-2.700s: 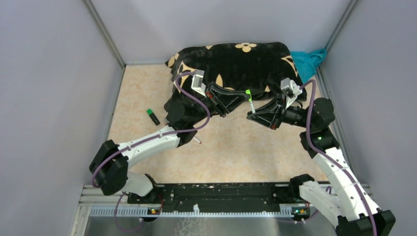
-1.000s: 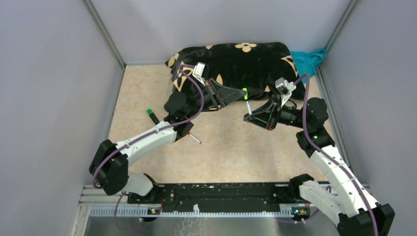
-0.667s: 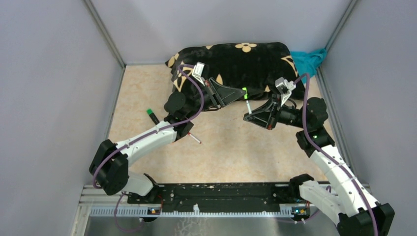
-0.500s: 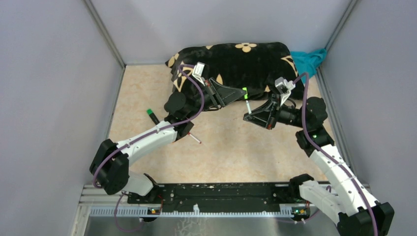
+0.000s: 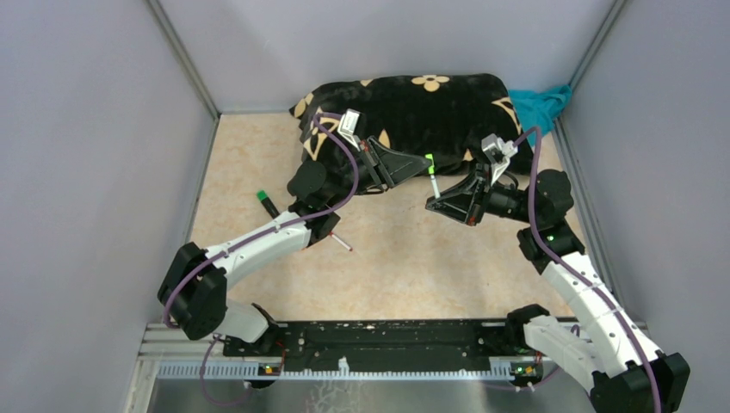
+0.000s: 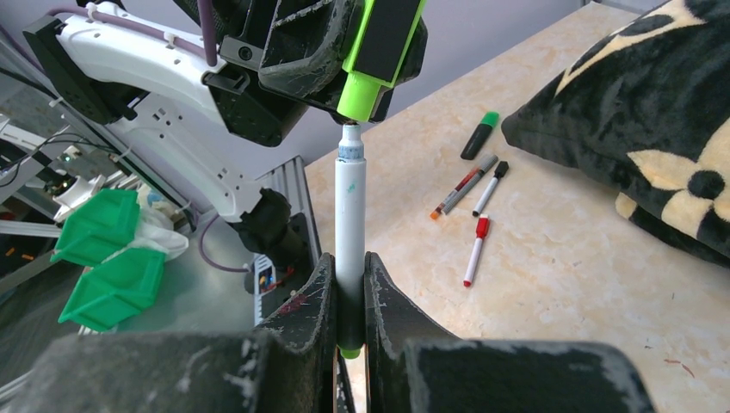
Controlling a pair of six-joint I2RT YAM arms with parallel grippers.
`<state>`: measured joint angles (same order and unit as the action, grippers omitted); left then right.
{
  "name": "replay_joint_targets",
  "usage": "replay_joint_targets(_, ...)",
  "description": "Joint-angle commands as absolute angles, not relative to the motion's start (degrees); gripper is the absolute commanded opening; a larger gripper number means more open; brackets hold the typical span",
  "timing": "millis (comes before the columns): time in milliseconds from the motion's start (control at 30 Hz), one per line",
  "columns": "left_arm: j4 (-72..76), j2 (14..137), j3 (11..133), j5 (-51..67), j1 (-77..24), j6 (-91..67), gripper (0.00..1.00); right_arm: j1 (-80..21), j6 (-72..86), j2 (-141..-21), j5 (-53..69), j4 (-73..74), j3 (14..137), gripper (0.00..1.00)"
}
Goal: Insert the pens into the pen caps
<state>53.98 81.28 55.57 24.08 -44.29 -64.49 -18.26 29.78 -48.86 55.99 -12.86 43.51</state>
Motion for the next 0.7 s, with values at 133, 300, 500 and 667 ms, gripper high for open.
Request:
replay_joint_targets(133, 55.8, 81.7, 56.3, 25.4, -44.8, -63.6, 0.0, -19.0, 30.4, -48.8, 56.2, -15.6, 45.8, 0.0)
replay_joint_targets(300, 55.7, 81.7, 56.3, 25.5, -44.9, -63.4, 0.0, -19.0, 30.4, -48.8, 56.5, -16.0, 46.0, 0.0)
replay_joint_targets(500, 55.2, 81.3, 55.6, 24.9, -44.9, -62.9, 0.0, -19.0, 30.5, -48.7, 57.7, -16.8, 46.2, 0.0)
replay_joint_targets(667, 55.3, 81.2, 55.6, 24.9, -45.0, -62.8, 0.0, -19.0, 30.5, -48.6, 56.7, -16.2, 46.3, 0.0)
